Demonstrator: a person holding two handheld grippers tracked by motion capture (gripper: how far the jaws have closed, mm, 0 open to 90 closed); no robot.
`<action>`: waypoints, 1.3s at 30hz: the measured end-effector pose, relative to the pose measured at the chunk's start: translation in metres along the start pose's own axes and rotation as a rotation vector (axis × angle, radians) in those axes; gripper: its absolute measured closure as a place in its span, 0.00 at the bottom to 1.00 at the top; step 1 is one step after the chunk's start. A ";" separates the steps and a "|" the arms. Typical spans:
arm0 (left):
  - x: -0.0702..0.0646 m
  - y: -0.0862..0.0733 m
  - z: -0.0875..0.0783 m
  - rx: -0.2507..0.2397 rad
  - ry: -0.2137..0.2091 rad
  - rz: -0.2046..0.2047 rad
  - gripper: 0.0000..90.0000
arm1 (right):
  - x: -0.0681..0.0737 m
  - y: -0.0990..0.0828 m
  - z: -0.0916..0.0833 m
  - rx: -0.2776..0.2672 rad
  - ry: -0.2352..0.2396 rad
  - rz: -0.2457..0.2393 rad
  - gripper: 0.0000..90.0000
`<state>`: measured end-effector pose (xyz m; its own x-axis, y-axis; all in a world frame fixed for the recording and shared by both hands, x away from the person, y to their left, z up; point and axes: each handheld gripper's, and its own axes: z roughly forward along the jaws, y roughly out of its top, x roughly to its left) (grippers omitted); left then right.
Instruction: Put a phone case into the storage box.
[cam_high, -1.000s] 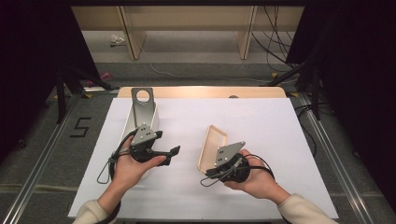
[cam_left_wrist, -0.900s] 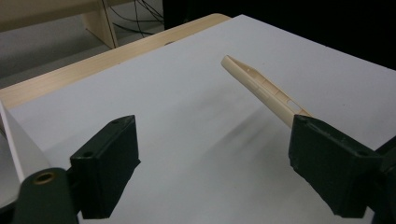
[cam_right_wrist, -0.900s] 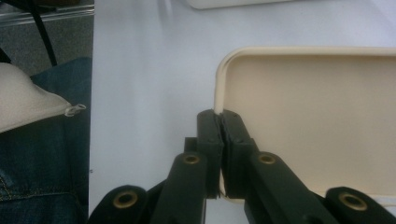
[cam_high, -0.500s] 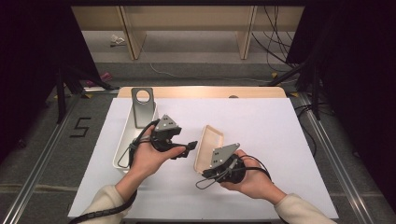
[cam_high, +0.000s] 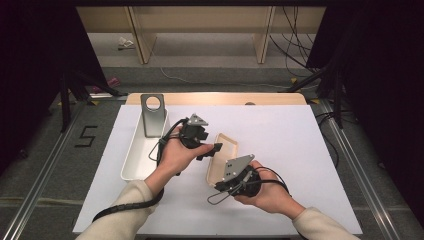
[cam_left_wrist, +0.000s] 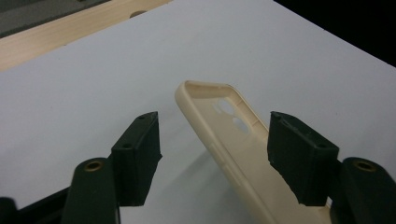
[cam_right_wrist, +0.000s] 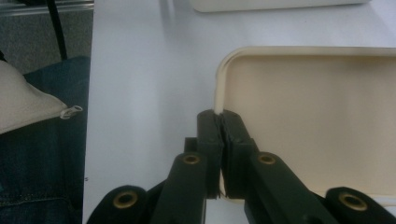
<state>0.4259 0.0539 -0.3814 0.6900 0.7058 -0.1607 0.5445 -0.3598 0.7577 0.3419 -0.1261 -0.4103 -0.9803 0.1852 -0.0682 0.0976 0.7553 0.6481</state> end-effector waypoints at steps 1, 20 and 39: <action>0.001 0.002 0.003 0.006 -0.002 -0.007 0.41 | 0.000 0.000 0.000 0.003 -0.001 0.000 0.98; 0.009 0.003 0.019 0.064 -0.017 -0.162 0.73 | 0.005 0.003 0.002 0.012 -0.013 -0.034 0.98; -0.005 0.012 0.006 -0.026 -0.084 -0.222 0.91 | 0.001 -0.001 0.007 0.050 -0.028 -0.027 0.98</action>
<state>0.4315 0.0426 -0.3754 0.5926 0.7121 -0.3766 0.6756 -0.1848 0.7137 0.3421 -0.1219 -0.4161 -0.9775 0.1817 -0.1069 0.0807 0.7907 0.6068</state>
